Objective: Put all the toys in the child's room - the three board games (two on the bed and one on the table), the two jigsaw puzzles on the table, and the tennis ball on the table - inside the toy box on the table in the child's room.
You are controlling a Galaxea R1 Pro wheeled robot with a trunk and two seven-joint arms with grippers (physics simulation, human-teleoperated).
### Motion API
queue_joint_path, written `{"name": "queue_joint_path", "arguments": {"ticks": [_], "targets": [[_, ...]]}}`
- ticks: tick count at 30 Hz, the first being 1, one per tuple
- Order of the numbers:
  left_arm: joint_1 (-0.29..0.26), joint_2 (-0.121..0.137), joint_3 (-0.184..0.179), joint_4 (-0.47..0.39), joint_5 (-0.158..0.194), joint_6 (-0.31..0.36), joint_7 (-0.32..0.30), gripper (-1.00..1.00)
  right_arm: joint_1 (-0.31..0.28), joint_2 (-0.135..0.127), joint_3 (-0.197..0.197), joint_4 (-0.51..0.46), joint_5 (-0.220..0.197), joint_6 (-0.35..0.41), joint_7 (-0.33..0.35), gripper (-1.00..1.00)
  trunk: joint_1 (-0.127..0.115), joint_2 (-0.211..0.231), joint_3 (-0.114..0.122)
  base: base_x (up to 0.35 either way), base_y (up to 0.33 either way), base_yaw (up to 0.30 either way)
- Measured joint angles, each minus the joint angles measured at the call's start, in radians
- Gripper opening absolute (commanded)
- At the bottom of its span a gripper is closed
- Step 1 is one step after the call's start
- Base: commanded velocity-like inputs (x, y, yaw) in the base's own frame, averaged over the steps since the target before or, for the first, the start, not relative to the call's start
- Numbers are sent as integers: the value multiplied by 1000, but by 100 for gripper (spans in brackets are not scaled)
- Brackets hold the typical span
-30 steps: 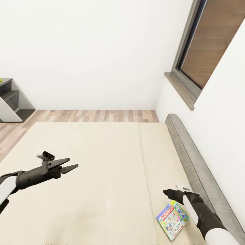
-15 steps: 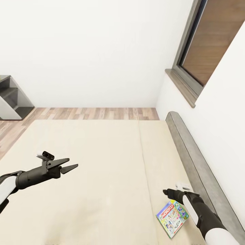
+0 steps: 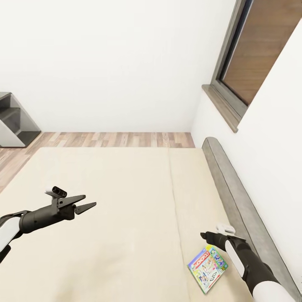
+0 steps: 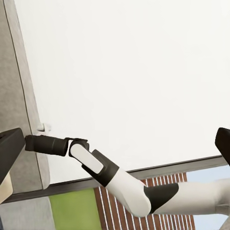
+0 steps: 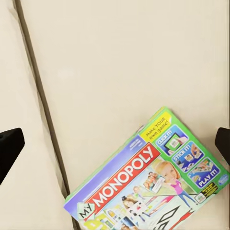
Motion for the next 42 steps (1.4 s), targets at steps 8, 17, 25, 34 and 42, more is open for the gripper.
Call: {"name": "queue_joint_path", "arguments": {"ticks": [8, 17, 25, 34, 42], "targets": [[0, 0, 0, 0, 0, 0, 0, 100, 0, 0, 0, 0, 0, 0, 0, 100, 0, 0, 0, 0, -15, 0], [0, -1, 0, 0, 0, 0, 0, 100, 1, 0, 0, 0, -1, 0, 0, 100, 0, 0, 0, 0, -178, 0], [0, -1, 0, 0, 0, 0, 0, 100, 0, 0, 0, 0, 0, 0, 0, 100, 0, 0, 0, 0, -52, 0], [0, -1, 0, 0, 0, 0, 0, 100, 1, 0, 0, -2, 0, 0, 0, 100, 0, 0, 0, 0, -90, 0], [0, -1, 0, 0, 0, 0, 0, 100, 1, 0, 0, -3, -1, 0, 0, 100, 0, 0, 0, 0, -122, 0]]}}
